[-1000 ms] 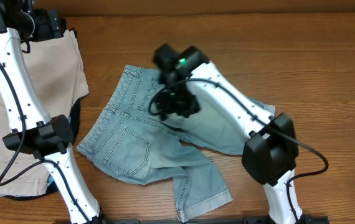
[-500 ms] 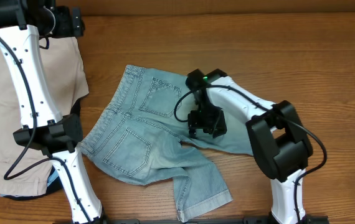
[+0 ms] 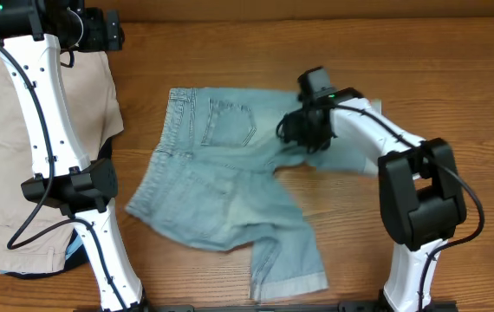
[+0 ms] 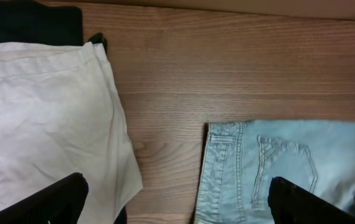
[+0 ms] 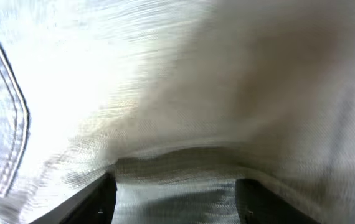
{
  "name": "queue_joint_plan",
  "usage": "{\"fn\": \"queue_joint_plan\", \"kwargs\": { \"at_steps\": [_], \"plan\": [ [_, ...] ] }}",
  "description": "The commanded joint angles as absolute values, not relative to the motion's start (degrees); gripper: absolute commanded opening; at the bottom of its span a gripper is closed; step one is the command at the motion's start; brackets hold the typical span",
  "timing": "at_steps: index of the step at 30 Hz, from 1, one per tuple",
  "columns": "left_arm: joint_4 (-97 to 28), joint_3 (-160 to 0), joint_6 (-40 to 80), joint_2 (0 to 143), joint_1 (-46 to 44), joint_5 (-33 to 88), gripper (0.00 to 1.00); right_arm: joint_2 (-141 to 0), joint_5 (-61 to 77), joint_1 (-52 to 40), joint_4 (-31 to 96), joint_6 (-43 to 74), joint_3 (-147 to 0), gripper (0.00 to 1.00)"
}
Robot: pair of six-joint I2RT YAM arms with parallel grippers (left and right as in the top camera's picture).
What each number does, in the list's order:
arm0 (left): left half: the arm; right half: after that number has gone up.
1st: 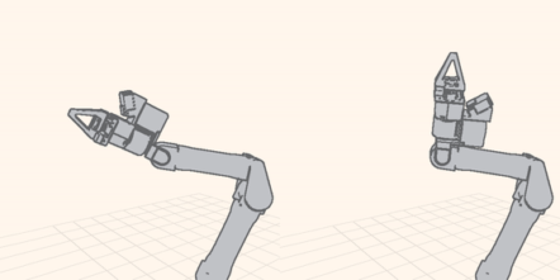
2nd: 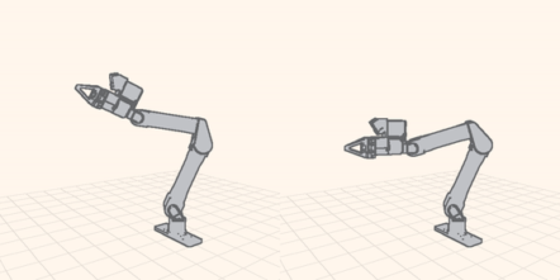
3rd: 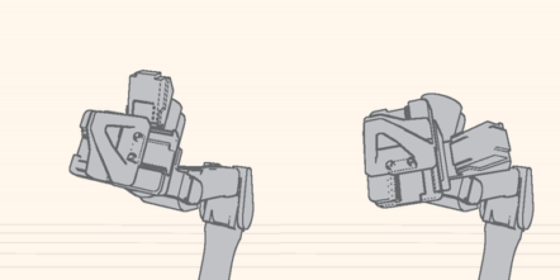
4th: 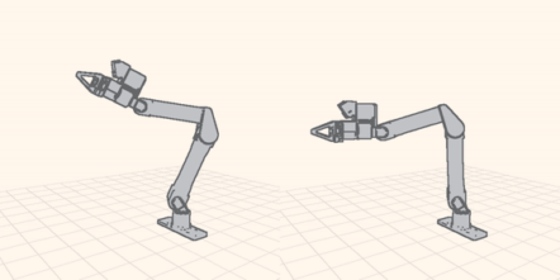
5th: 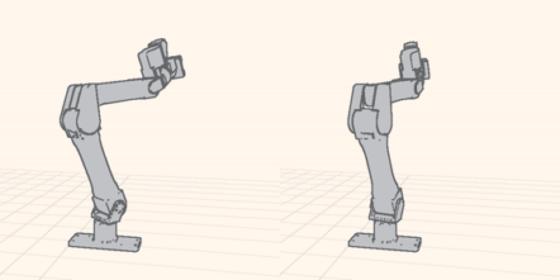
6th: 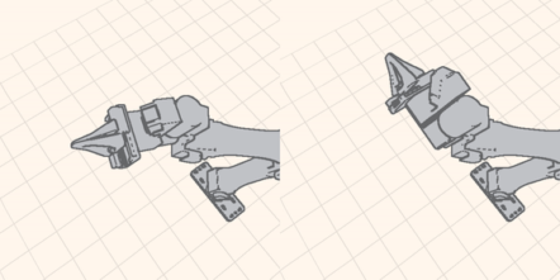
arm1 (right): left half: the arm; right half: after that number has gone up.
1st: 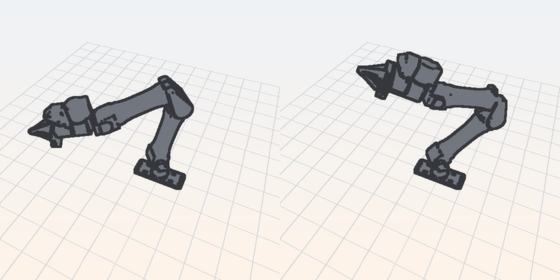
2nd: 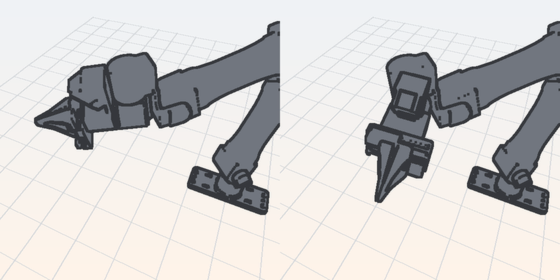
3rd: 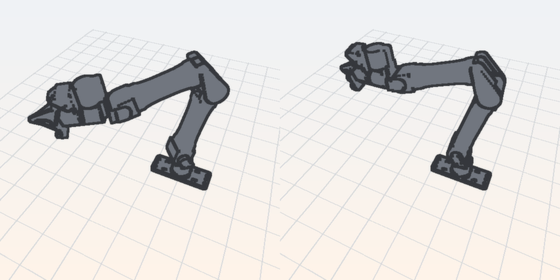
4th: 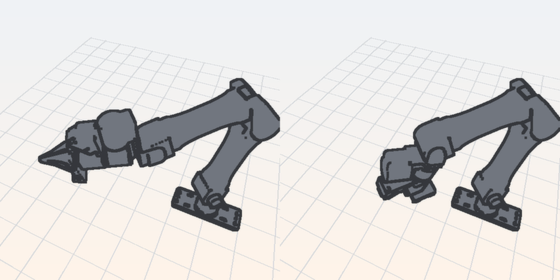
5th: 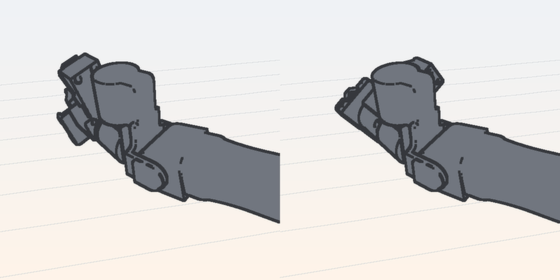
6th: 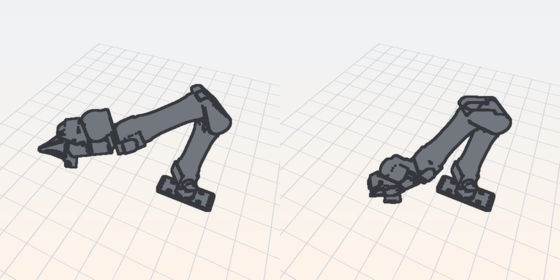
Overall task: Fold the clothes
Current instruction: 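Lift and spread the shorts flat with the right gripper, then smooth the shorts' right leg downward with the right gripper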
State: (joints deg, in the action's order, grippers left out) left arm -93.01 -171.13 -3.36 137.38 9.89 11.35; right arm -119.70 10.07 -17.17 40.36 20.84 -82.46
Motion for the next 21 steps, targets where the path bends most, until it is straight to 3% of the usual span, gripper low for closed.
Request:
{"fn": "queue_joint_plan", "kwargs": {
  "at_steps": [1,6,13,21],
  "plan": [
    [-92.9,-171.6,-4.4,137.3,10.8,11.4,0.96,-123.9,7.6,-13.2,38.6,14.8,-83.7,0.66],
    [-93.3,-171.6,-5.5,137.2,11.0,9.2,0.97,-123.4,16.5,-11.8,48.6,13.3,-92.6,0.69],
    [-95.4,-171.6,-5.6,137.1,13.9,7.6,0.98,-112.4,16.5,-12.1,65.0,14.5,-97.6,0.72],
    [-96.8,-171.6,-6.6,136.7,17.8,15.0,0.97,-100.3,12.3,-12.1,80.9,20.0,-95.3,0.67]
  ]
}}
